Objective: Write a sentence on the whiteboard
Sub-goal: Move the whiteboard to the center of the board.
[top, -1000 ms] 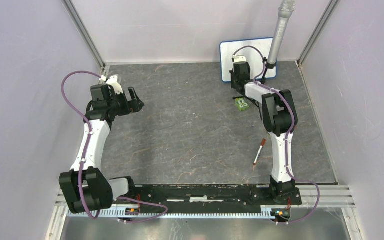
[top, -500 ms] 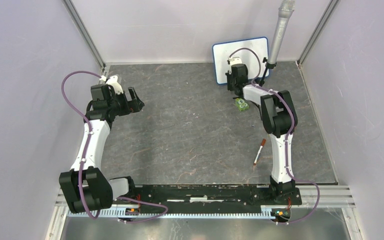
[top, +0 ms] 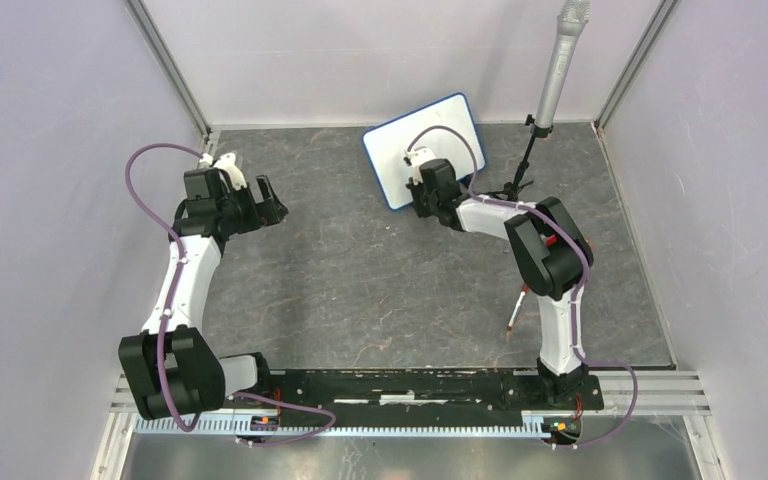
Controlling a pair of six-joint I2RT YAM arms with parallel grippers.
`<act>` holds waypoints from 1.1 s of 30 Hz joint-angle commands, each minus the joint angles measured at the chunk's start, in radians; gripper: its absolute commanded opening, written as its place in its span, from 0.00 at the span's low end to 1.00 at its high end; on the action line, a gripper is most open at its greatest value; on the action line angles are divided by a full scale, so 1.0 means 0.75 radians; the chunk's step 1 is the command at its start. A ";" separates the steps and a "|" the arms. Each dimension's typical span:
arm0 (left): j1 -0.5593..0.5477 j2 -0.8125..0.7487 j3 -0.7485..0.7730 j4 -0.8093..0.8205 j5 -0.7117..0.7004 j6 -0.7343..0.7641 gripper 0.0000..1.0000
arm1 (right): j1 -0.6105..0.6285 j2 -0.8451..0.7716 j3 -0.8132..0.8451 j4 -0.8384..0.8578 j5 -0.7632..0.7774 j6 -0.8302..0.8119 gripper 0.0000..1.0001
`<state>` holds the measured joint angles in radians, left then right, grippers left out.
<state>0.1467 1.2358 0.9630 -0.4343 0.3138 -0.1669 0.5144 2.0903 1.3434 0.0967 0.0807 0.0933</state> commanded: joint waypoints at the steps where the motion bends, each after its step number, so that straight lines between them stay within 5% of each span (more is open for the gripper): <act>1: 0.010 -0.001 0.066 -0.010 -0.036 -0.063 1.00 | 0.098 -0.127 -0.152 -0.069 -0.065 0.036 0.00; 20: 0.023 -0.020 0.064 -0.016 -0.013 -0.080 1.00 | 0.492 -0.517 -0.641 -0.199 -0.174 0.071 0.00; 33: 0.049 0.111 0.131 -0.018 0.154 0.022 1.00 | 0.552 -0.767 -0.730 -0.204 -0.222 -0.098 0.76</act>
<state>0.1795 1.2915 1.0042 -0.4732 0.3248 -0.1814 0.9279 1.6173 0.8082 -0.0513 -0.0658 0.0856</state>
